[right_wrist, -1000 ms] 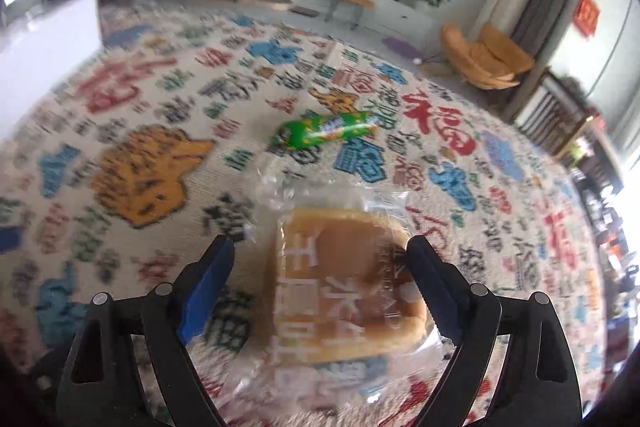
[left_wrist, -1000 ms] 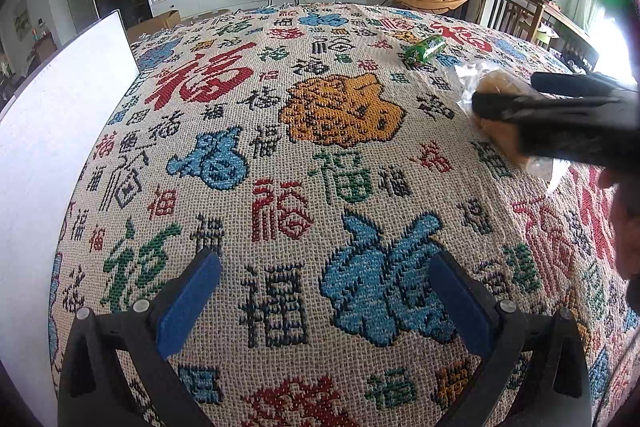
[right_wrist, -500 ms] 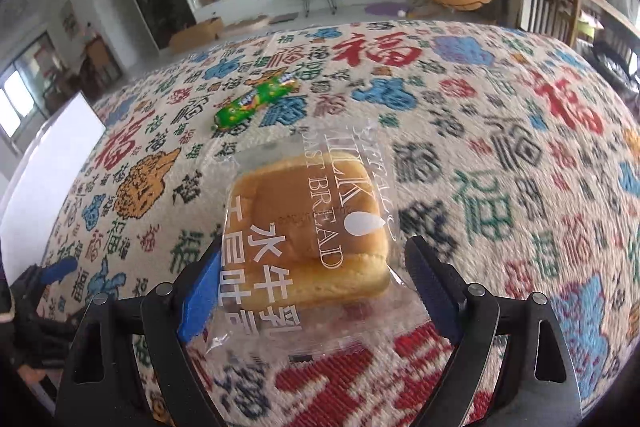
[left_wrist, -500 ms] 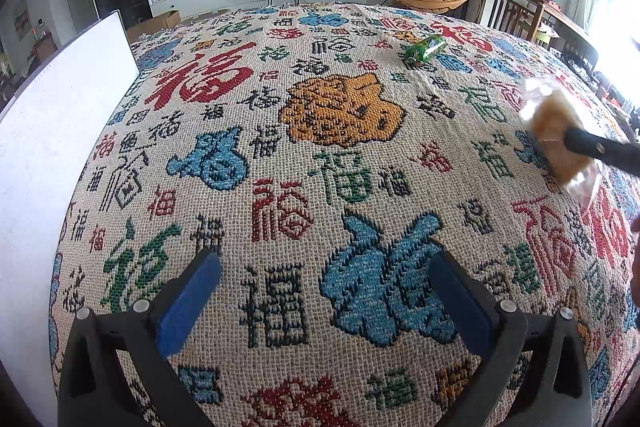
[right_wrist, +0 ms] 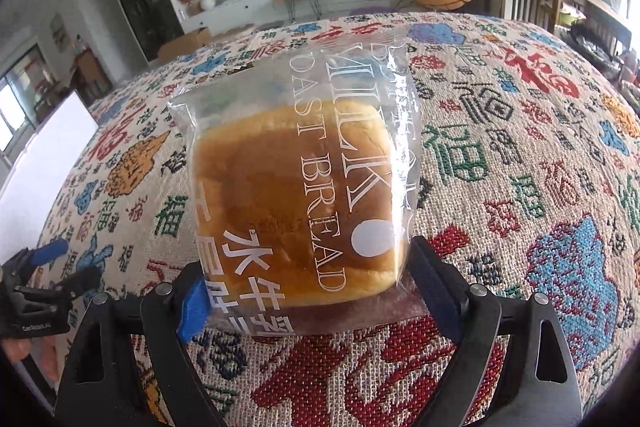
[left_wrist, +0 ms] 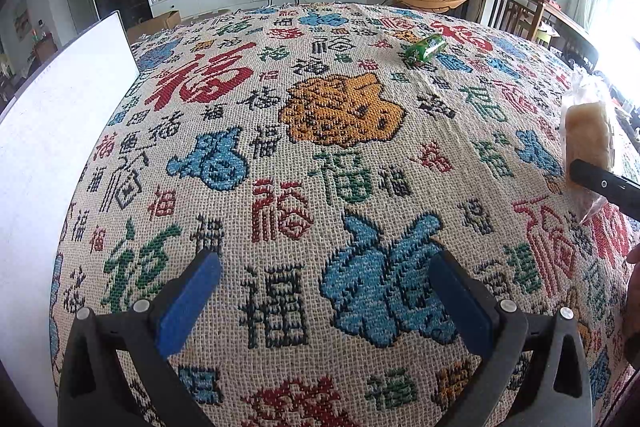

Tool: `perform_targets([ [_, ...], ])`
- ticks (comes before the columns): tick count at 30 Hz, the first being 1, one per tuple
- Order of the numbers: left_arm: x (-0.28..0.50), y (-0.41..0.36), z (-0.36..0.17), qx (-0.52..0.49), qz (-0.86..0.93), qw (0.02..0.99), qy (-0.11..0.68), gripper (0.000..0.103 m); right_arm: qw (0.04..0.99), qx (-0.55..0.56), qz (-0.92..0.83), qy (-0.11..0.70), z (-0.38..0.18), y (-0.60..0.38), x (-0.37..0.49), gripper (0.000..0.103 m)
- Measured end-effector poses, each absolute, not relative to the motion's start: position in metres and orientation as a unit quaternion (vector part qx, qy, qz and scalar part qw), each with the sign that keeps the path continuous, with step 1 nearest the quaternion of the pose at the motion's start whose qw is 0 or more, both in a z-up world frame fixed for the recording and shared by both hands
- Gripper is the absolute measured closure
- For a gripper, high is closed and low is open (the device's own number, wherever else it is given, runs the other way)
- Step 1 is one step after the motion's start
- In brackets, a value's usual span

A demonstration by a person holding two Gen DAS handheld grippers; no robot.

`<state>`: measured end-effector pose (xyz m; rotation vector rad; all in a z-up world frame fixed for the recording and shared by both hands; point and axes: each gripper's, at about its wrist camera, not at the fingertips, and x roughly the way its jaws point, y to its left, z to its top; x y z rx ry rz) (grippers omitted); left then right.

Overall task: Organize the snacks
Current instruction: 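Grasp the green sausage stick with the left gripper while the right holds the bread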

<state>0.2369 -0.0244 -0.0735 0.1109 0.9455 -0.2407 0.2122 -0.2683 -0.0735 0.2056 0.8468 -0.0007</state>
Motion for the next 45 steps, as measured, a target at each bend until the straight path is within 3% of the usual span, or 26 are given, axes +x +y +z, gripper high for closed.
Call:
perform_targets([
  [21, 0.241, -0.027, -0.072, 0.056, -0.111, 0.874, 0.469, 0.000, 0.906, 0.098, -0.002, 0.412, -0.075, -0.268, 0.212, 0.012],
  [25, 0.283, -0.041, -0.052, 0.068, -0.154, 0.843, 0.511, 0.001, 0.906, 0.100, -0.001, 0.411, -0.075, -0.268, 0.212, 0.012],
  [32, 0.366, -0.108, 0.010, 0.097, -0.210, 0.856, 0.462, 0.002, 0.905, 0.091, -0.005, 0.415, -0.076, -0.265, 0.213, 0.012],
  [33, 0.373, -0.121, 0.009, 0.110, -0.217, 0.854, 0.461, 0.004, 0.905, 0.092, -0.005, 0.415, -0.076, -0.265, 0.213, 0.012],
  [37, 0.409, -0.170, -0.012, 0.157, -0.233, 0.833, 0.477, 0.036, 0.905, 0.087, -0.007, 0.417, -0.076, -0.263, 0.214, 0.012],
  [41, 0.441, -0.193, -0.036, 0.147, -0.222, 0.828, 0.493, 0.049, 0.905, 0.086, -0.007, 0.417, -0.075, -0.263, 0.213, 0.012],
  [42, 0.448, -0.193, -0.043, 0.135, -0.220, 0.827, 0.499, 0.056, 0.905, 0.086, -0.008, 0.417, -0.075, -0.262, 0.213, 0.012],
  [43, 0.451, -0.197, -0.049, 0.126, -0.219, 0.825, 0.505, 0.071, 0.905, 0.086, -0.008, 0.417, -0.075, -0.262, 0.213, 0.012],
  [45, 0.453, -0.193, -0.055, 0.113, -0.217, 0.828, 0.504, 0.080, 0.905, 0.084, -0.009, 0.418, -0.075, -0.262, 0.213, 0.012],
])
